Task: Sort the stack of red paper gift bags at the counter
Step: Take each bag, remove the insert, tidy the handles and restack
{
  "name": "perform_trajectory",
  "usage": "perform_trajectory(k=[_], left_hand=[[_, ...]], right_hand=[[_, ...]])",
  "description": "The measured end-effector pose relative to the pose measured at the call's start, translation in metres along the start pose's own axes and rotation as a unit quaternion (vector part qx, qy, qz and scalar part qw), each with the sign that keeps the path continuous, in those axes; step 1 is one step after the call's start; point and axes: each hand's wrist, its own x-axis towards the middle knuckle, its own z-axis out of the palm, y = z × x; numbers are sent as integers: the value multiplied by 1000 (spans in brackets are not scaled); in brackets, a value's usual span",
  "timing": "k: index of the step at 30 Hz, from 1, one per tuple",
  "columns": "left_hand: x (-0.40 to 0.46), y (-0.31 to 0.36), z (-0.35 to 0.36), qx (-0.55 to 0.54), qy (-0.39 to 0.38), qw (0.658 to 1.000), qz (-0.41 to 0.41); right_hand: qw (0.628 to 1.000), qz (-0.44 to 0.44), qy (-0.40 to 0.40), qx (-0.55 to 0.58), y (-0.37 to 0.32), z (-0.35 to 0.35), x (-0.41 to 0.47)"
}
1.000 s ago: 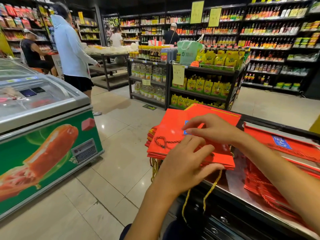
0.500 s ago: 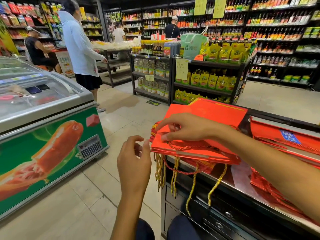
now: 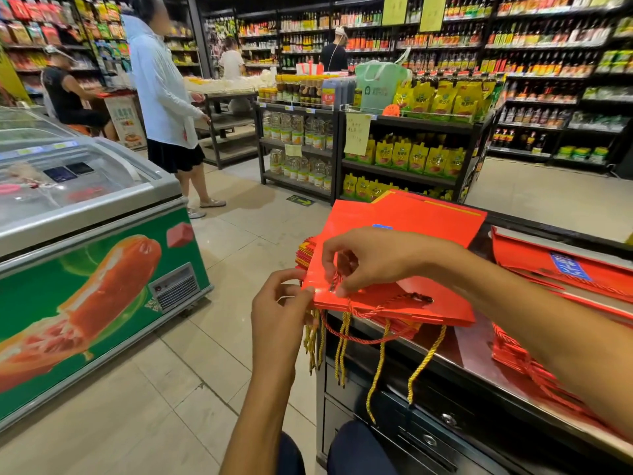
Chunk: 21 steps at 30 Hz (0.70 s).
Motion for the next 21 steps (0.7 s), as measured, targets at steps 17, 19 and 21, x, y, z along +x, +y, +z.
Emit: perform_trajectory(k=[17, 19, 21], left_hand=[[12, 7, -11, 23, -81, 994, -76], [25, 20, -10, 51, -75, 990, -106], [44, 31, -6, 97, -83, 982, -136]], right_hand=[[960, 128, 246, -31, 70, -16, -18], [944, 196, 241, -109, 82, -11, -26], [923, 249, 247, -160, 88, -7, -35]])
